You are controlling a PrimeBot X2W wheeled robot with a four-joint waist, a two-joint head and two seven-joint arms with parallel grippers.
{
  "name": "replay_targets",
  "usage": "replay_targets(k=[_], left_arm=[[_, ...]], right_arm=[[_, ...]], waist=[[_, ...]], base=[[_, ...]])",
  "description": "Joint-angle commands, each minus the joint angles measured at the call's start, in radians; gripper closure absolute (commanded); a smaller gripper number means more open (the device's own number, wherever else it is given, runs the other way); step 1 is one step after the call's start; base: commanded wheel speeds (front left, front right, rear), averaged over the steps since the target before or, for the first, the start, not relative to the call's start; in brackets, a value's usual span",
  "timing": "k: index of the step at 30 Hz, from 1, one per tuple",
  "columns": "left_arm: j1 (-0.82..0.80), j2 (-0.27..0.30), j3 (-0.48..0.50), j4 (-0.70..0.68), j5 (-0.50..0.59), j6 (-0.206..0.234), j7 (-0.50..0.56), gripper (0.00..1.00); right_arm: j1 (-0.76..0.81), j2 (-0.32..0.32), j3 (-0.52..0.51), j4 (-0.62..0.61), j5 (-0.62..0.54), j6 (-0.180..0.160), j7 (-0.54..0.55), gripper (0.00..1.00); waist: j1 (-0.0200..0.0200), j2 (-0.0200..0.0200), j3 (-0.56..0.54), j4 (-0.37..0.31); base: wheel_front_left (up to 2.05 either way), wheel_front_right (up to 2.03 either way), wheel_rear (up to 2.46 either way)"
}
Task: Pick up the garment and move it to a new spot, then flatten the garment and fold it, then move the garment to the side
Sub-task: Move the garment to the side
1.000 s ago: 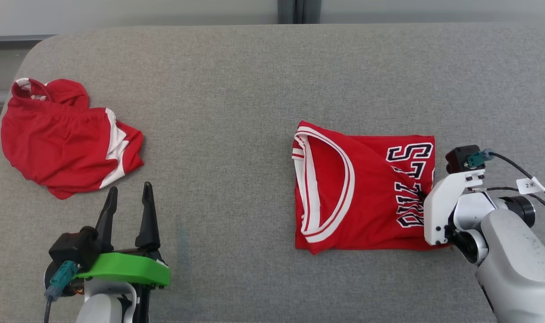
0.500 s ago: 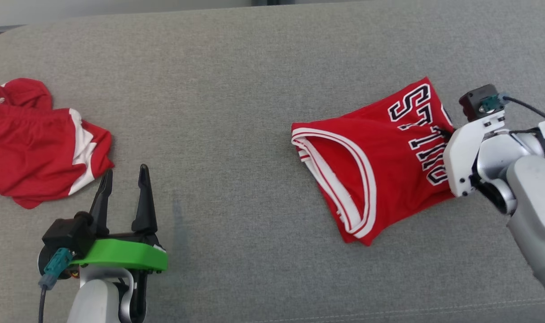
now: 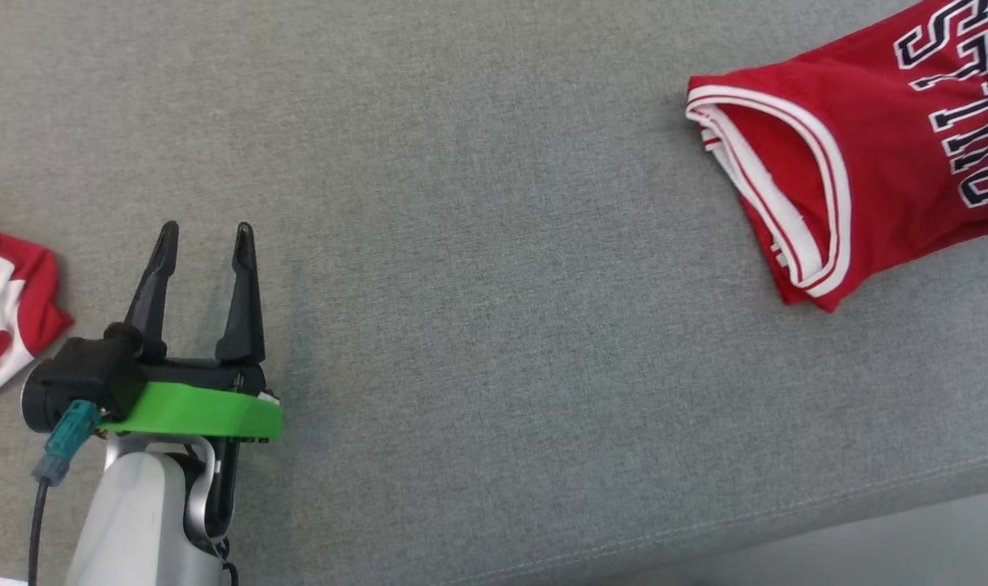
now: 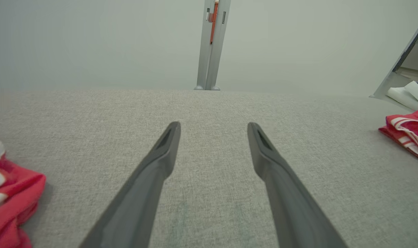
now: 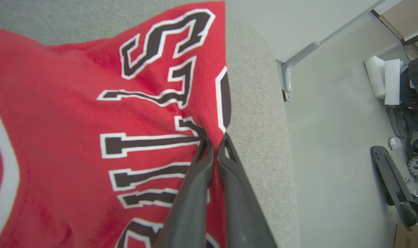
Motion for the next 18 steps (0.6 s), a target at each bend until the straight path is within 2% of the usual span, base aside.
replay_targets(k=[1, 5, 11, 16, 17, 18], left_arm=[[-0.023, 0.015, -0.002, -0.010, 0.006, -0.002, 0.000, 0.00], [-0.049, 0.039, -0.003, -0.046, 0.010, -0.002, 0.000, 0.00], [-0.077, 0.043, -0.006, -0.085, 0.002, -0.002, 0.000, 0.00], [-0.079, 0.039, -0.007, -0.089, 0.004, -0.002, 0.000, 0.00], [-0.074, 0.039, -0.005, -0.088, 0.002, -0.002, 0.000, 0.00], [-0.069, 0.039, -0.005, -0.086, 0.001, -0.002, 0.000, 0.00]], right_arm=[[-0.018, -0.013, -0.015, 0.012, -0.014, -0.002, -0.015, 1.00], [-0.043, -0.045, -0.068, 0.054, -0.012, -0.002, -0.066, 1.00], [-0.054, -0.072, -0.139, 0.099, -0.047, -0.002, -0.137, 1.00], [-0.052, -0.060, -0.211, 0.124, -0.072, -0.002, -0.173, 0.98], [-0.052, -0.061, -0.225, 0.122, -0.087, -0.002, -0.182, 0.65], [-0.050, -0.062, -0.234, 0.120, -0.094, -0.002, -0.185, 0.00]], waist=[[0.0000, -0.0001, 0.071, -0.056], [0.0000, -0.0001, 0.114, -0.059], [0.0000, -0.0001, 0.153, -0.038], [0.0000, -0.0001, 0.159, -0.011], [0.0000, -0.0001, 0.158, -0.008], [0.0000, -0.0001, 0.156, -0.004]], base=[[0.00, 0.00, 0.00], [0.00, 0.00, 0.00], [0.00, 0.00, 0.00], [0.00, 0.00, 0.00], [0.00, 0.00, 0.00], [0.00, 0.00, 0.00]])
